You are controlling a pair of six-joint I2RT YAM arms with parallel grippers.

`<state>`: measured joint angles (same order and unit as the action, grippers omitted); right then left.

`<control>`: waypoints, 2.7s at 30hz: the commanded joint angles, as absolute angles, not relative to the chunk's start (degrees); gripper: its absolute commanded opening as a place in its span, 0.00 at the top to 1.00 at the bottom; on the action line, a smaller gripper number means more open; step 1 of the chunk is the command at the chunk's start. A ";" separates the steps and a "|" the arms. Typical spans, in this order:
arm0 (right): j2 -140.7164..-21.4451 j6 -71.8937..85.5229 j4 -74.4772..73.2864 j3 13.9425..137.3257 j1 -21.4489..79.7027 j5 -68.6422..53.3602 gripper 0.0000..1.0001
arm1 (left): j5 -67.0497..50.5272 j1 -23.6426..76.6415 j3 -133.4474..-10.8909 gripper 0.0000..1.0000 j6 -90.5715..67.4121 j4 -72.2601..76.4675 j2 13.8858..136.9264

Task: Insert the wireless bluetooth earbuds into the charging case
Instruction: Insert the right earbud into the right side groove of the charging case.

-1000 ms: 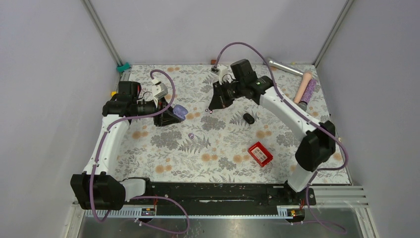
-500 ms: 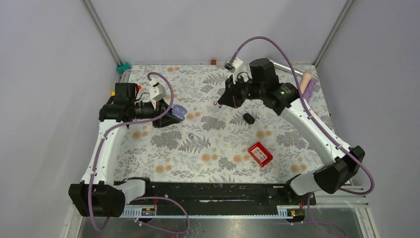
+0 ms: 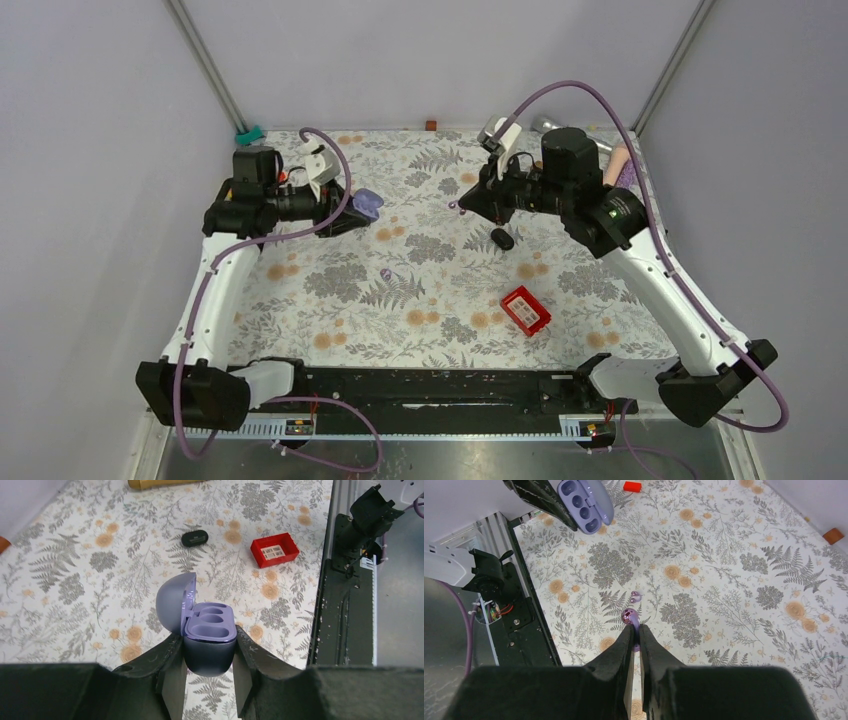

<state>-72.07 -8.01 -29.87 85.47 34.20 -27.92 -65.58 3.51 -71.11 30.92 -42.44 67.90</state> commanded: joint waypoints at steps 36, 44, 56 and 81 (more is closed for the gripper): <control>-59.90 -20.98 -29.88 73.21 34.15 -45.05 0.89 | -81.89 18.28 -63.67 1.00 31.24 -28.65 71.45; -62.94 -10.92 -19.17 69.07 34.19 -47.60 0.88 | -82.30 19.69 -63.17 1.00 32.16 -28.83 72.61; -66.34 2.41 -5.14 63.75 34.19 -46.21 0.89 | -76.60 21.54 -66.29 1.00 30.12 -29.00 74.01; -69.15 3.92 1.42 60.01 35.51 -50.80 0.90 | -76.12 21.57 -65.63 1.00 28.51 -27.60 74.74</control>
<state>-68.45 3.79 -2.90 60.42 34.63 -49.17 -75.77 21.39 -63.77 28.42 -29.87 74.76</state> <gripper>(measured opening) 0.120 0.339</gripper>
